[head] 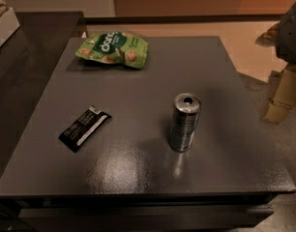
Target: Move redbull can near rxbar chocolate
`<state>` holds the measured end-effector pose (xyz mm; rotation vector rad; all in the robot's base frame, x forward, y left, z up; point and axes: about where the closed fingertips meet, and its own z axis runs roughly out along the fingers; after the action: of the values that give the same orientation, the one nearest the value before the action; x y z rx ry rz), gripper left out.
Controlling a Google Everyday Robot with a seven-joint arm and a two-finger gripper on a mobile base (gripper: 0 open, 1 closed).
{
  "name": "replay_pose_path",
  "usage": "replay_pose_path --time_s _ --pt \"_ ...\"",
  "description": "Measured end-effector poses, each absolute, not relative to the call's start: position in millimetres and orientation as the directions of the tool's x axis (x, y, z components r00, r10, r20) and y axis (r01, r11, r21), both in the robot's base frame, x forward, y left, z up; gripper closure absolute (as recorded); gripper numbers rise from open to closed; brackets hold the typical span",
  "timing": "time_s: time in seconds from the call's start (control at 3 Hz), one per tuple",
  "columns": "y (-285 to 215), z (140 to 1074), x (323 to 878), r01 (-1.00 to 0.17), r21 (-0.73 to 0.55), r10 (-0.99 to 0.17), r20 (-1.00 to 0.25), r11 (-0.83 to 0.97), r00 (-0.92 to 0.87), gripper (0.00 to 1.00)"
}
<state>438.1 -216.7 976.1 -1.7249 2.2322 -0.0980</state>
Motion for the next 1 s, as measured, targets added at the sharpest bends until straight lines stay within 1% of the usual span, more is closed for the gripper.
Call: replay_pose_path --time_s 0.33,1.0 --pt "-216.4 976.6 438.2 -0.931 -0.247 -0.953 -0.207 0.27 -0.221 0.0" --pt "-175.9 949.3 434.4 -0.961 -0.195 -0.939 -0.321 0.195 -0.125 0.0"
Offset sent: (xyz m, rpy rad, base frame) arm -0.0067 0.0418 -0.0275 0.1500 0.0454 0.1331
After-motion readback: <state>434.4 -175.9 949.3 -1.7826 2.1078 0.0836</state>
